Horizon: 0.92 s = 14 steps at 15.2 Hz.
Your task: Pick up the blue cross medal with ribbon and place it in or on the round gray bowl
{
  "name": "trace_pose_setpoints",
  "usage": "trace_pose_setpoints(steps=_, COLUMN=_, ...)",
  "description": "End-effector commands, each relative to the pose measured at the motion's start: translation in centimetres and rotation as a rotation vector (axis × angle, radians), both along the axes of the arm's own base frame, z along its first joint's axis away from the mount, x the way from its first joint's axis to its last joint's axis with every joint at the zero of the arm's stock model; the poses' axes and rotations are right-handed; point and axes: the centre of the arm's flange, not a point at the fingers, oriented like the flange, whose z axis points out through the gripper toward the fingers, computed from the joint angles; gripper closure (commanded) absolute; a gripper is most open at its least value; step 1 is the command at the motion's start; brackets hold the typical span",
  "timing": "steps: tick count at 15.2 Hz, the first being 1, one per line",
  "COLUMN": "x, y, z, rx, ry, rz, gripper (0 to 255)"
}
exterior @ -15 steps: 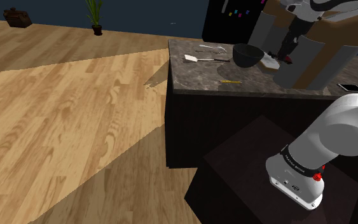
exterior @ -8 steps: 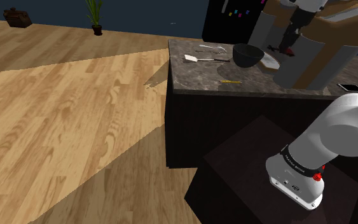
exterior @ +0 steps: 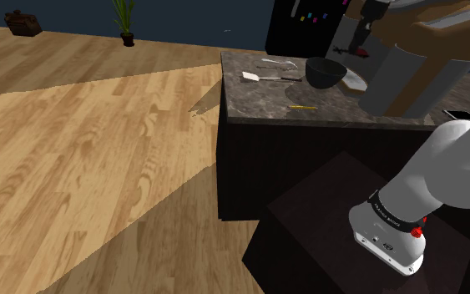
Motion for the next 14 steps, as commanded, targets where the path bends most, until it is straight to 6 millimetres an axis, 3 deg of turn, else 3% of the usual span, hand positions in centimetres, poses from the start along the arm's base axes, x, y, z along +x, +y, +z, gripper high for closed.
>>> trace_pose_setpoints(steps=1, x=2.4, y=-0.9, z=0.2, rx=0.0, ry=-0.001, rz=0.001, gripper=255)
trace_pose_setpoints(steps=5, x=8.0, y=-2.8, z=0.7, rx=0.0, ry=-0.001, rz=0.001, gripper=255)
trace_pose_setpoints(steps=14, x=8.0, y=-2.8, z=-4.0, rx=0.0, ry=-0.001, rz=0.001, gripper=255)
